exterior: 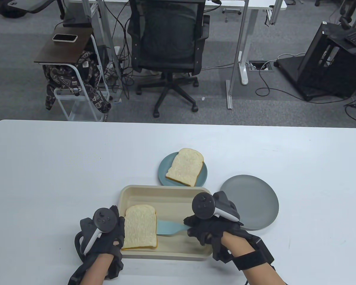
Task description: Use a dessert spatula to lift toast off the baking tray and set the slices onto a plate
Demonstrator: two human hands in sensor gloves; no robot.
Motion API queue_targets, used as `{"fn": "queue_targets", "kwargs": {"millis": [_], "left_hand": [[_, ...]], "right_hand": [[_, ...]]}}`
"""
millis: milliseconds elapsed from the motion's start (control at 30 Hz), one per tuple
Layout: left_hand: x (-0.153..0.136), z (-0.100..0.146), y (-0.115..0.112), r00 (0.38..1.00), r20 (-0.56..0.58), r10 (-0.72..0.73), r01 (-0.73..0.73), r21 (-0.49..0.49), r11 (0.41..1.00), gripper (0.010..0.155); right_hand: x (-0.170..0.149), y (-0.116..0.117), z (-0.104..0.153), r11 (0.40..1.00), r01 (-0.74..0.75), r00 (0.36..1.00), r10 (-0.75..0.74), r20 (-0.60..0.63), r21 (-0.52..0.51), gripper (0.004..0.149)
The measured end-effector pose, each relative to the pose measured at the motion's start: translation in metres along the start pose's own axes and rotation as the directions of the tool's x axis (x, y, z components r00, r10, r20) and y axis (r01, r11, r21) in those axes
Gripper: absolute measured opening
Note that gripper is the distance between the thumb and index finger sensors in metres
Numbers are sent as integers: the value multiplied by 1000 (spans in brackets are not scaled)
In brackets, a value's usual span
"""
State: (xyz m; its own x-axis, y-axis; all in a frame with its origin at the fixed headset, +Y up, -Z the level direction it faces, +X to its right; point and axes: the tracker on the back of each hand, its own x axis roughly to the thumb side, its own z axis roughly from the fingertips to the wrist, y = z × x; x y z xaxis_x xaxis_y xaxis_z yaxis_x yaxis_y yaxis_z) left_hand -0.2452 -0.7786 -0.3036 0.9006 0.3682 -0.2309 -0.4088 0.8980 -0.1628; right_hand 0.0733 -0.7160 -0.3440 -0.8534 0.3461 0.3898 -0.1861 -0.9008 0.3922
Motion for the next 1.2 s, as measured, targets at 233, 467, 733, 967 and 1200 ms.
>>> {"fn": "queue_targets", "kwargs": {"millis": [233, 467, 733, 967, 1200], "left_hand": [[0, 0, 0, 1000, 1, 4, -4, -2, 1000, 62], [-1, 0, 0, 1000, 3, 15, -15, -4, 1000, 62], [-4, -1, 0, 999, 5, 38, -38, -15, 999, 62], [-4, -2, 0, 999, 5, 34, -34, -12, 999, 62], [-4, -2, 0, 999, 5, 35, -35, -12, 999, 62]], "right_hand": [[19, 8, -7, 1000, -17, 1000, 17, 13, -26, 48], [28, 22, -6, 996, 12, 1000, -11, 16, -87, 48], [16, 21, 10, 988, 36, 999, -36, 0, -151, 48], [-4, -15, 32, 954, 63, 997, -76, -34, -293, 48], [-31, -63, 21, 881, -19, 984, -68, -166, -473, 48]]}}
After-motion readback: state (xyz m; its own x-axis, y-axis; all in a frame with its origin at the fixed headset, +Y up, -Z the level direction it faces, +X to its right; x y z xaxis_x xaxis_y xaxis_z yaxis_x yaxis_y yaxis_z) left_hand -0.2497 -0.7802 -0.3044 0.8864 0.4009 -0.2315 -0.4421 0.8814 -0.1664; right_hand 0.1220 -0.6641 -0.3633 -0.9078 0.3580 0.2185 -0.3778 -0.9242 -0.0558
